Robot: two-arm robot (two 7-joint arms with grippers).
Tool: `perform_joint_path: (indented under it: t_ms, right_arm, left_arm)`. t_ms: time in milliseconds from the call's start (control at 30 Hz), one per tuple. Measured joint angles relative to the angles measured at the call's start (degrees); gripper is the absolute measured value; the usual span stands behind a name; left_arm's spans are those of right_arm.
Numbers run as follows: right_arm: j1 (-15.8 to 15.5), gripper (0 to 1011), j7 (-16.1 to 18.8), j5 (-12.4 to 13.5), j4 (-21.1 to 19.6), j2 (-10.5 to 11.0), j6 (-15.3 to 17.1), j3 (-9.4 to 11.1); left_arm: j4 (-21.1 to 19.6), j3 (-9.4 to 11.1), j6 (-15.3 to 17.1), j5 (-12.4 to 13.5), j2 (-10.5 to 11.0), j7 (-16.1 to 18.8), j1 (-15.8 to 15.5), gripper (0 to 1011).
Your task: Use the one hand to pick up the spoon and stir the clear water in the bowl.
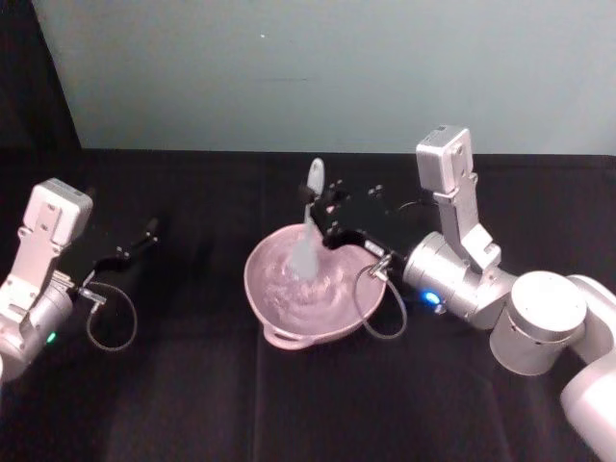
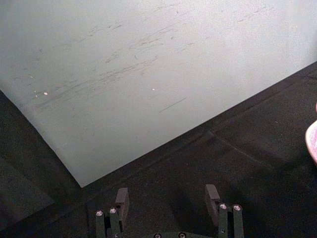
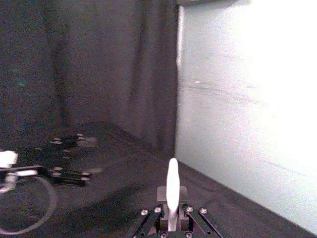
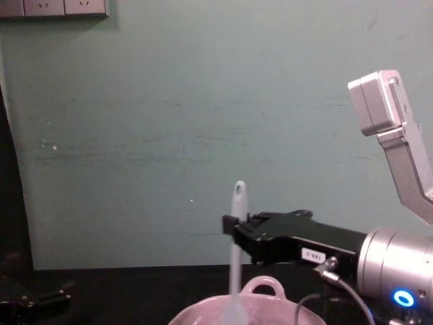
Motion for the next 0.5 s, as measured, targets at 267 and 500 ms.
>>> perform_joint_path:
  t_ms: [267,500]
  right_arm:
    - [-1.0,111,-1.7,-2.4,-3.4,2.8,2.5,2.1]
    - [-5.3,112,1.7,0.6,-11.3,6.6,8.1,3.6]
  left_arm:
    - [0.0,0.0,0.0,0.0,0.0,0.0,0.0,1011]
    - [0.0,0.0,0.0,0.0,0.0,0.0,0.0,1011]
